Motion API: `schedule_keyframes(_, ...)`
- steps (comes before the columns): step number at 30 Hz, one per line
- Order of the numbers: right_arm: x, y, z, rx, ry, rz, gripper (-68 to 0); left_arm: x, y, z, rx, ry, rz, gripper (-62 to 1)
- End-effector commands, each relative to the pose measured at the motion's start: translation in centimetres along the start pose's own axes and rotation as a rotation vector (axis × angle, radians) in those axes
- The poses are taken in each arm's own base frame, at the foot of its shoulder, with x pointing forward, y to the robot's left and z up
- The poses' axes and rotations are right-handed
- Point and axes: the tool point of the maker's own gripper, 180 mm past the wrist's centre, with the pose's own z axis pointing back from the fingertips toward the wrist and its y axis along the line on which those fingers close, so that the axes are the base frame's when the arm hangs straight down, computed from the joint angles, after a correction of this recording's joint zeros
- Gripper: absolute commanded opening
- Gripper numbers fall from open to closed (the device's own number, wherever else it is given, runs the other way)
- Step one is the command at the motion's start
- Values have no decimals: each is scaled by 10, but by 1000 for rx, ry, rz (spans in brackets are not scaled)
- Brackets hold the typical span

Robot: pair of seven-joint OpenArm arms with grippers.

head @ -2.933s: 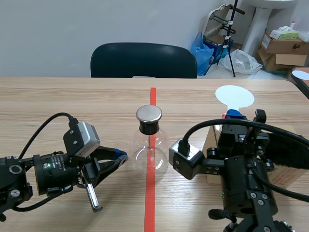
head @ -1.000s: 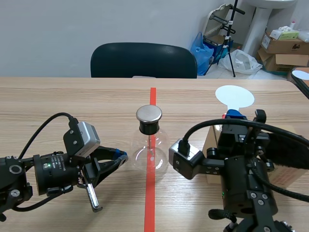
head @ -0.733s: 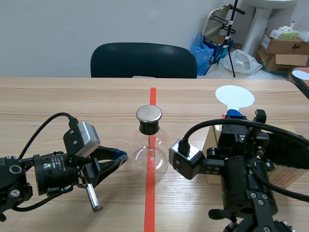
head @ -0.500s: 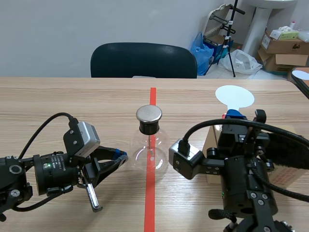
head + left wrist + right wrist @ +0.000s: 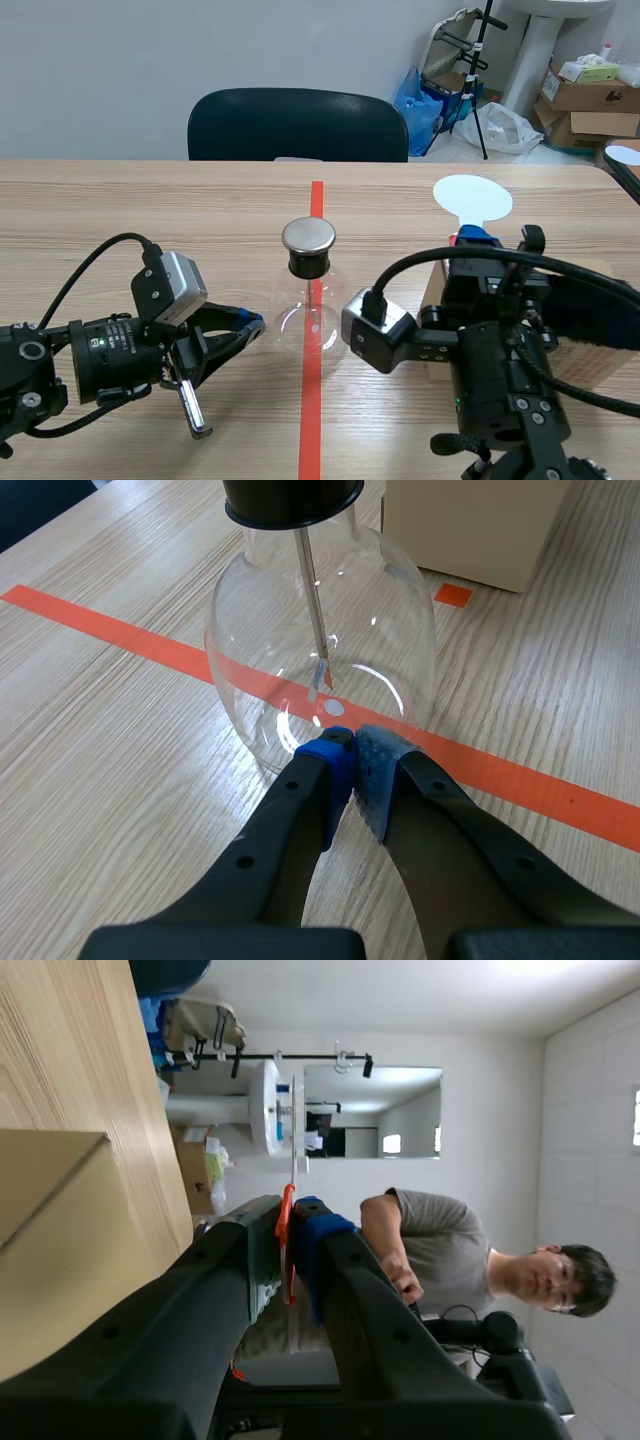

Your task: Do the electroscope experiment

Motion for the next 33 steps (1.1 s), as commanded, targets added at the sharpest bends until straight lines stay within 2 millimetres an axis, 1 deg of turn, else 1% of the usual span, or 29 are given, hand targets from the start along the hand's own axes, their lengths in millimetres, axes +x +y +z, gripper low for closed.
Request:
schedule_keyframes(1,-5,-11,-2,-30,1,-6,-665,14,4,-3,9,-48,-4,-583)
schedule_keyframes(5,-9,-8,7,-20,-15,-9,-665,13,4,-2,8,-45,-4,-583)
schedule_keyframes(7,-11,-9,12,-33,-31,-9,-665,13,1,3,8,-51,-4,-583)
schedule_keyframes(10,-14,-13,22,-60,-57,-9,-665,22,-5,21,14,-87,0,-583)
schedule_keyframes(13,-19,-13,30,-68,-82,-8,-665,38,-14,46,31,-132,32,-583)
schedule_keyframes(16,-22,-14,36,-77,-102,-2,-665,54,-33,72,12,-149,47,-582)
schedule_keyframes(18,-25,-15,40,-87,-110,-7,-665,64,-51,88,-42,-149,70,-582)
schedule_keyframes(21,-28,-11,44,-71,-124,-7,-665,83,-74,109,-125,-171,110,-582)
schedule_keyframes(22,-30,-10,46,-65,-124,-4,-665,90,-80,115,-149,-182,125,-582)
schedule_keyframes(23,-31,-10,46,-66,-125,-6,-665,95,-81,119,-145,-192,125,-582)
schedule_keyframes(27,-36,-6,51,-54,-123,-27,-665,105,-84,128,-134,-194,113,-582)
schedule_keyframes(32,-37,5,58,-20,-134,-33,-665,107,-83,129,-132,-195,106,-580)
schedule_keyframes(33,-39,8,59,-12,-131,-34,-665,107,-83,129,-131,-195,105,-570)
